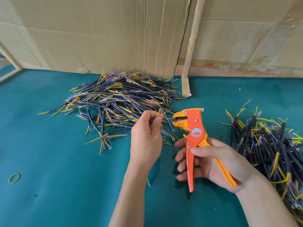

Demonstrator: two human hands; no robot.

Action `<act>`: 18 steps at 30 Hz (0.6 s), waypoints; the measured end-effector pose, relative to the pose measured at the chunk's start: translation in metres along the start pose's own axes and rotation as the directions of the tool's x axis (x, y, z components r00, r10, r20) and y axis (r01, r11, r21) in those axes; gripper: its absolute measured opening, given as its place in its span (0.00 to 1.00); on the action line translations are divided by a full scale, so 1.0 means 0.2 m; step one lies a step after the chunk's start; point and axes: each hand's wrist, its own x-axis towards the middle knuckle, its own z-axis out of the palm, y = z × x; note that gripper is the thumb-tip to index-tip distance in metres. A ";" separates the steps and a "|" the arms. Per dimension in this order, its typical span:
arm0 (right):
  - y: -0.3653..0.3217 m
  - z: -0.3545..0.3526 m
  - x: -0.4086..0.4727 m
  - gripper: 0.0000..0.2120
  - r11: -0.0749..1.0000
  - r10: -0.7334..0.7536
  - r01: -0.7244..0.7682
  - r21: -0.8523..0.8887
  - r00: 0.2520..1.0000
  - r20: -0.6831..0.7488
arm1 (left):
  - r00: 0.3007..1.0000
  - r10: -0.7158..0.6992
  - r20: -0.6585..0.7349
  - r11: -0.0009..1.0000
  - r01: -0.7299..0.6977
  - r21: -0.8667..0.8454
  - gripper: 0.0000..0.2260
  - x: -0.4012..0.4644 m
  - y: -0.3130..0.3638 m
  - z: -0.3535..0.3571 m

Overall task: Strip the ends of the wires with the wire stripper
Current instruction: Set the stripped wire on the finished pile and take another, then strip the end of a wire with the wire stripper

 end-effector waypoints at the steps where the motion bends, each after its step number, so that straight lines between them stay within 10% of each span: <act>1: 0.00 0.01 0.00 0.23 1.000 0.011 -0.011 -0.010 1.000 0.024 | 1.000 0.001 -0.009 1.000 -0.001 0.012 0.06 0.00 0.00 0.00; 18: 0.03 0.08 0.03 0.20 0.999 -0.030 0.030 0.026 1.000 -0.006 | 0.999 0.035 0.015 0.999 -0.036 0.041 0.06 0.00 0.02 0.00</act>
